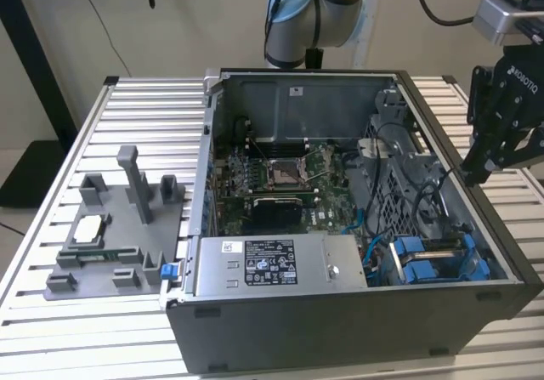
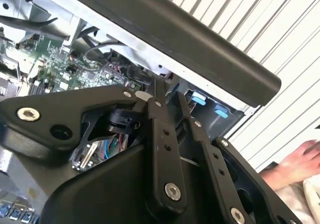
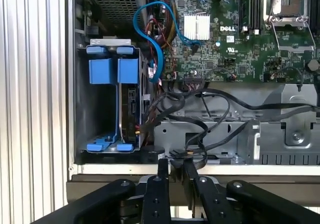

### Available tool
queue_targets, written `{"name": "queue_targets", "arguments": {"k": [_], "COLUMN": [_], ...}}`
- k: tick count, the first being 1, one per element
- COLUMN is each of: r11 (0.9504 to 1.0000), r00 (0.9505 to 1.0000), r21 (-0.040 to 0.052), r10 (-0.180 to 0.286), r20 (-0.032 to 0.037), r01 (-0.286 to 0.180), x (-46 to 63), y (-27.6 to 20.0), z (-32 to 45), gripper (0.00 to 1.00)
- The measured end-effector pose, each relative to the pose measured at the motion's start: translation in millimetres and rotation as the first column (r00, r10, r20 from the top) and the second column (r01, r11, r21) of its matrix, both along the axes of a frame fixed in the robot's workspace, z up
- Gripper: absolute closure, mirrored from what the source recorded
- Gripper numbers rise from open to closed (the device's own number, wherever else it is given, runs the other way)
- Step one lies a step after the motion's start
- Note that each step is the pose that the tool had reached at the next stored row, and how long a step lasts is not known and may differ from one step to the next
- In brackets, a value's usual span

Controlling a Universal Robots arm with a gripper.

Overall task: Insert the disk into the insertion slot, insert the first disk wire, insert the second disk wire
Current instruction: 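Insert the first disk wire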

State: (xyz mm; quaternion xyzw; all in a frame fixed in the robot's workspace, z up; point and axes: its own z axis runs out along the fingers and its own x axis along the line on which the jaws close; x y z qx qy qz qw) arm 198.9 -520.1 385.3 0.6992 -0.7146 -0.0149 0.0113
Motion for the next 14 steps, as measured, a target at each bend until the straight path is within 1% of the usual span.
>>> {"name": "queue_targets", "arguments": {"k": [3,12,13,14], "r11": [1.0000,0.9999,0.9999,0.9998], "r00": [1.0000,1.0000,1.0000,1.0000], "r21": [0.0022,0.0147,0.0160,0.0177], "r10": [0.001,0.004,0.004,0.004], "r20": [0.0000,-0.0004,-0.0004,-0.0004], "r01": [-0.001,-0.004,-0.004,-0.004], "x": [1.1,2.9,3.0,2.9], "y": [0.0,-0.4,-0.6,-0.8], "z": [-1.8,-3.7,-3.9,-4.1], "gripper": [0.00,0.00,1.00,1.00]}}
